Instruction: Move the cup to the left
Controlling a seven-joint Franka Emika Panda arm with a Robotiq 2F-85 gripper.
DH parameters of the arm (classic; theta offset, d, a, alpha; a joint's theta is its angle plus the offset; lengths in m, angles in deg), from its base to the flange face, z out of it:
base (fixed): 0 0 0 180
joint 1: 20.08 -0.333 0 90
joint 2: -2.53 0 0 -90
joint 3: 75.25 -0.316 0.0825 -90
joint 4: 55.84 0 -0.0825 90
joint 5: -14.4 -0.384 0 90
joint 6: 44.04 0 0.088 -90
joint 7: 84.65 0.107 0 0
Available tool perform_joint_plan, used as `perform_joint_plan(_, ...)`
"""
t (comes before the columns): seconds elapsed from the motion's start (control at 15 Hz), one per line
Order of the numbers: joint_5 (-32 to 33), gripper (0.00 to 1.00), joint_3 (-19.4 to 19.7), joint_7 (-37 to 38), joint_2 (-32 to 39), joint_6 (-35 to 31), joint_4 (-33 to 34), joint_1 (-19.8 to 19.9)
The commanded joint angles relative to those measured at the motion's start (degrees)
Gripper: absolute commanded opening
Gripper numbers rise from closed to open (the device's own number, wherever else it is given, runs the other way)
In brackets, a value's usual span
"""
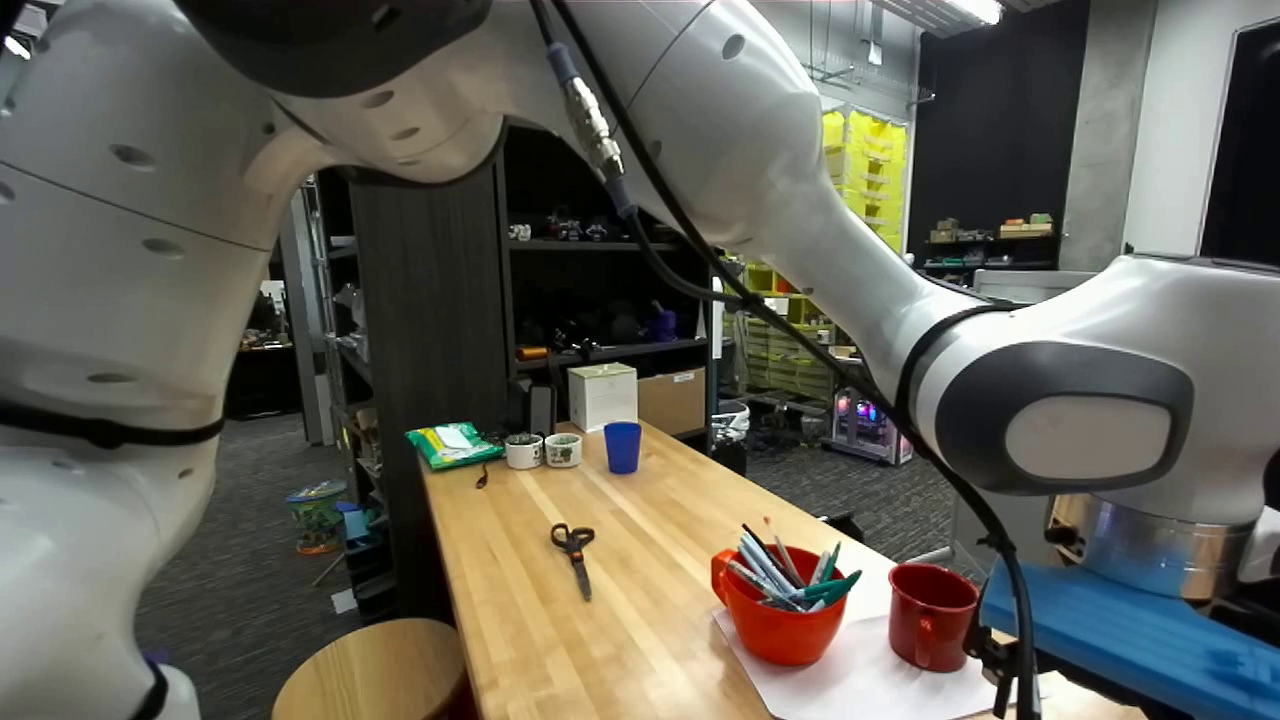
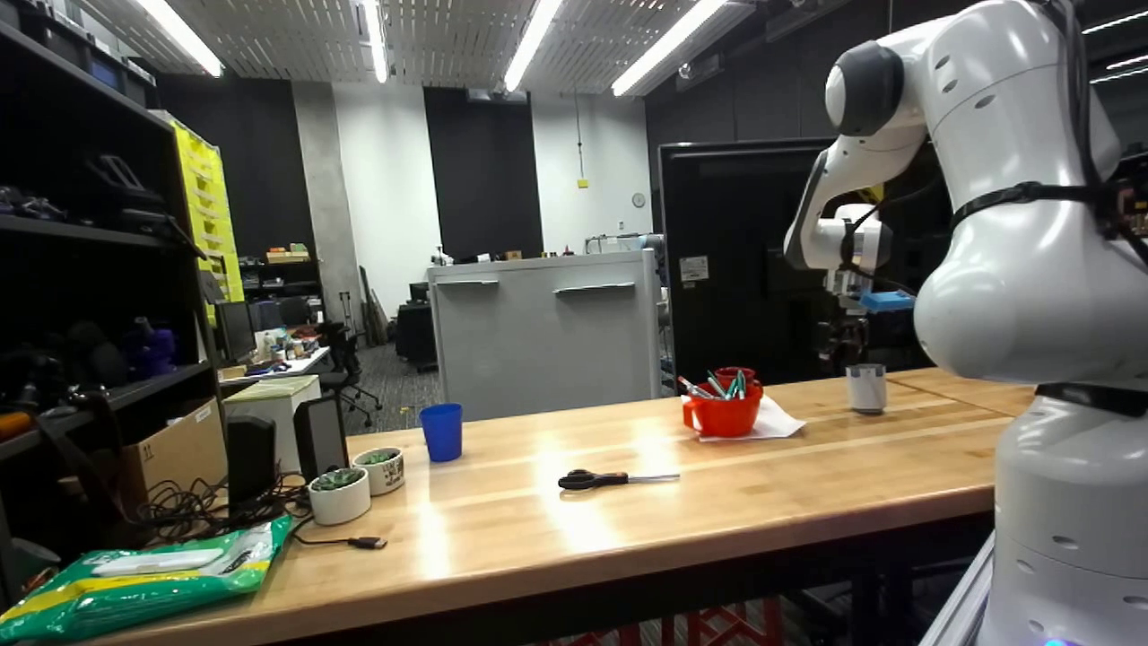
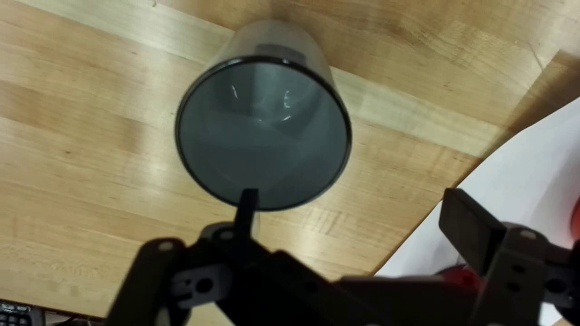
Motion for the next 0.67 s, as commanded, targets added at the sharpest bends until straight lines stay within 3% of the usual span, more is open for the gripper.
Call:
perform_joint_plan(0.0,1.03,1.0,-0.89,1.19,-2.55,0.2,-2.6,1.2)
perform_joint_plan(0.6,0.72,1.0,-0.7,2.06,-9.18,-0.73,-11.56,0.27)
